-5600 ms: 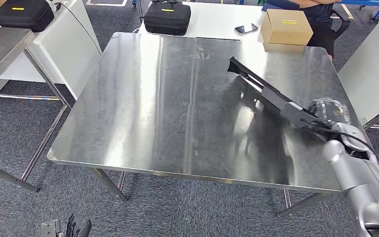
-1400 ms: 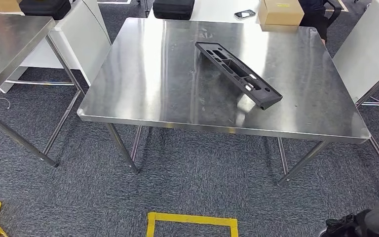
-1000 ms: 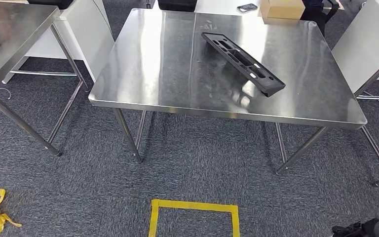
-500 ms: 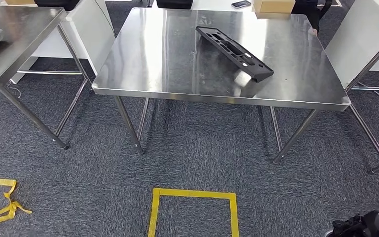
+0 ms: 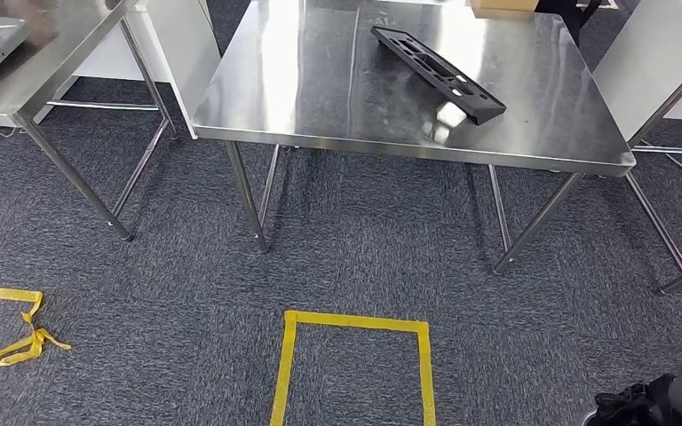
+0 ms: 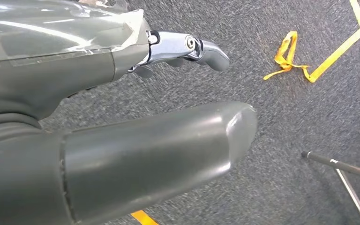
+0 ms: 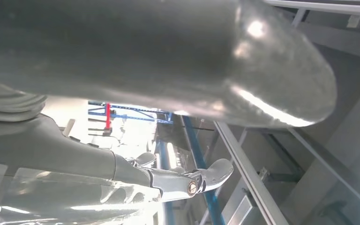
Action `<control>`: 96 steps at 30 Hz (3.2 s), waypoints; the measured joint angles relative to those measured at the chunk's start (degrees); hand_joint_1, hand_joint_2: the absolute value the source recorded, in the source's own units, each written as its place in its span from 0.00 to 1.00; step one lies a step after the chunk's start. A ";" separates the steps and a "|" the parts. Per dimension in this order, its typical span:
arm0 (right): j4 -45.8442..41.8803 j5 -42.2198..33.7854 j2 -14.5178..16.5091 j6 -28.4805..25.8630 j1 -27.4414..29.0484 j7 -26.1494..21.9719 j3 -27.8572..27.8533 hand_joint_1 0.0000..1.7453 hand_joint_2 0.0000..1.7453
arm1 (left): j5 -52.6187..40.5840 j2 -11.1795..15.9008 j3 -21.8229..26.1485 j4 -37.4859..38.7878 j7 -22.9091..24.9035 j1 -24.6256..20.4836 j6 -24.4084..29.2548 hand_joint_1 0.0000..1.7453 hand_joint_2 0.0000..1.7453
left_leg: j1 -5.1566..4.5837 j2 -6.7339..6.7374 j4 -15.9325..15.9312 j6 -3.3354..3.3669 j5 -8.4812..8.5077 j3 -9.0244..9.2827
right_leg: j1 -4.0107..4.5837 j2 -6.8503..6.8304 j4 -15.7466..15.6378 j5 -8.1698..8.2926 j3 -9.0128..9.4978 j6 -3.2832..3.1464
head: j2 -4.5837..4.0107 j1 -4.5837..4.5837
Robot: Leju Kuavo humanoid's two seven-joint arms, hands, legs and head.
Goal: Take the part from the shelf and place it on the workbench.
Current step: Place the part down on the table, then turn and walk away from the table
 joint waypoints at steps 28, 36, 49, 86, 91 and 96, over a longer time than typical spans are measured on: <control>-2.00 7.21 3.61 0.98 0.25 4.05 -0.10 0.00 0.00 | -3.23 0.38 -0.42 -0.95 -0.58 -1.70 -3.21 0.00 0.00 | 0.11 -0.02 -2.21 0.01 -3.07 5.46 | 0.59 0.00 -3.27 -0.40 -3.08 -1.87 | 0.00 0.43; -3.56 6.58 4.79 0.55 2.31 3.33 -2.39 0.00 0.00 | -7.32 0.97 0.45 0.07 -0.86 -3.53 -6.81 0.00 0.00 | -0.14 0.18 -1.21 -1.50 0.30 1.26 | 0.37 0.19 -17.03 2.02 9.74 -0.11 | 0.00 0.42; -6.42 1.24 6.22 0.56 10.17 0.23 -7.62 0.00 0.00 | -8.50 3.07 -0.36 3.58 -1.91 -5.80 -7.57 0.00 0.00 | 0.13 -0.34 6.01 -2.53 -6.15 5.62 | 0.77 -0.15 -14.83 5.59 3.31 -3.50 | 0.00 -0.03; -0.77 -1.03 -1.57 0.37 5.62 1.42 -3.45 0.00 0.00 | -9.58 1.45 4.97 2.55 -0.51 -4.44 -9.40 0.00 0.00 | -0.48 -0.22 -2.29 -0.42 -5.64 8.87 | 1.09 -0.49 -13.52 7.45 -0.38 -1.87 | 0.00 0.12; 1.67 1.02 -2.34 1.44 2.48 4.20 -2.02 0.00 0.00 | -10.26 0.90 6.70 2.40 -0.43 -4.60 -9.96 0.00 0.00 | -0.34 0.31 -2.38 0.07 -2.15 4.66 | 0.47 -0.15 0.55 0.01 -3.44 -1.28 | 0.00 0.51; 2.86 0.43 -2.51 2.48 0.60 5.47 -1.31 0.00 0.00 | -10.66 0.57 7.88 2.28 -0.47 -4.76 -10.51 0.00 0.00 | -0.27 0.52 -0.91 -1.27 0.36 1.13 | -0.17 -0.20 -11.72 3.39 7.43 0.77 | 0.00 0.56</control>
